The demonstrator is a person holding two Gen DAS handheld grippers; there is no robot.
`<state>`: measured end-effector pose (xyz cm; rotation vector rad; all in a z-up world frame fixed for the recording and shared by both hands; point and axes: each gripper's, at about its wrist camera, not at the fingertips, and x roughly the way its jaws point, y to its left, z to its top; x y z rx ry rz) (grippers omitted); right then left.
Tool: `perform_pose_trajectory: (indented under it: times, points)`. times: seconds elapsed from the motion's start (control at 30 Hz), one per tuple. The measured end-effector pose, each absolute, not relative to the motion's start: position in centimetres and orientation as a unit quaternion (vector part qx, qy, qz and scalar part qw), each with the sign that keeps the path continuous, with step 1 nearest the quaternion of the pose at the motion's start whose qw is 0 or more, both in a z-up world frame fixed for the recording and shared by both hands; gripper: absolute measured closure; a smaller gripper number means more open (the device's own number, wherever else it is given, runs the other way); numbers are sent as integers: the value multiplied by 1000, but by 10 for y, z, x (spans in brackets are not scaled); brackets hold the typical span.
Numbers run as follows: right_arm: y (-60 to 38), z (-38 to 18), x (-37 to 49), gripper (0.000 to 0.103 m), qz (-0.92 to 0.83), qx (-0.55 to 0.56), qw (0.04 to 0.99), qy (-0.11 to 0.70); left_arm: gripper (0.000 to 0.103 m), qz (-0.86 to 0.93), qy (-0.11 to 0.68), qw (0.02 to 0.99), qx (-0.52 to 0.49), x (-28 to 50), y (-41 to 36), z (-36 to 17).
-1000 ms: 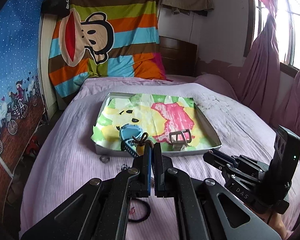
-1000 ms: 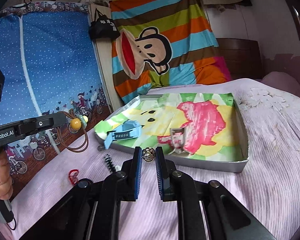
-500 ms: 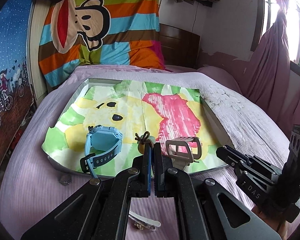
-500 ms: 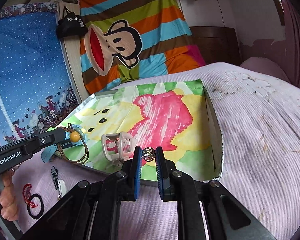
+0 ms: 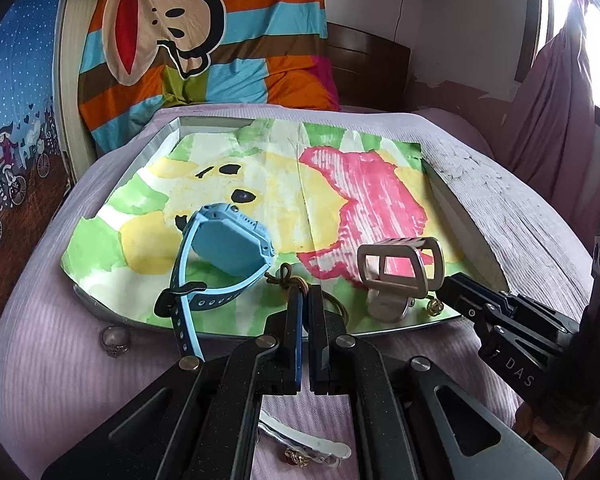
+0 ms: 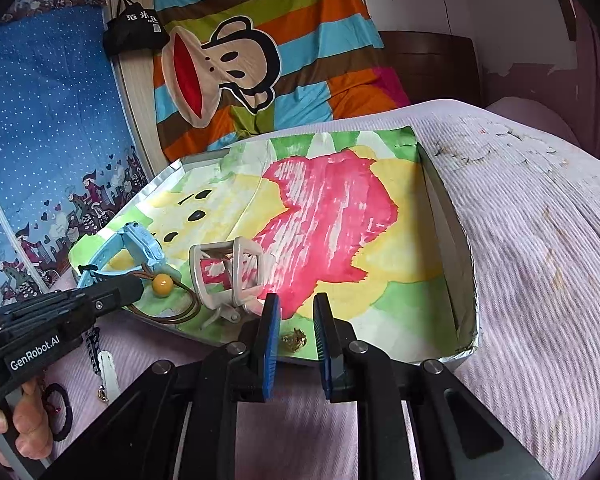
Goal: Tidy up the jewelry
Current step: 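Lift both open tools away from the tray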
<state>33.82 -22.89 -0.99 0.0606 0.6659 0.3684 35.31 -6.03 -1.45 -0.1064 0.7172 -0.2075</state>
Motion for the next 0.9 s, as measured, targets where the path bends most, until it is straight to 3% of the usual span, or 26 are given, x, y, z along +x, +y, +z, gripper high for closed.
perform_pose_trajectory:
  times: [0.1,0.2,0.27,0.33,0.37,0.43,0.47,0.6,0.9]
  points:
    - [-231,-7,334,67,178,32,933,313,94,-97,344,932,-56,350,-57,-14]
    - [-235,-1,328,61,180,41,938,294,63,-93,325,938,-74,340,-50,-6]
    - [-238,6,322,57,181,45,942,279,57,-90,306,944,-87,329,-45,3]
    - [-239,13,312,44,175,47,948,260,53,-87,297,947,-89,320,-42,11]
    - [-240,17,306,42,173,49,952,249,48,-82,292,949,-88,315,-40,15]
    - [-240,26,293,24,173,57,956,228,37,-74,281,953,-86,303,-38,25]
    - [-239,30,287,21,176,58,957,221,31,-70,274,955,-85,296,-36,29]
    - [-231,50,263,1,171,34,966,190,16,-56,242,965,-84,267,-27,48]
    - [-217,76,216,0,191,6,971,144,7,-20,192,979,-61,204,-6,68]
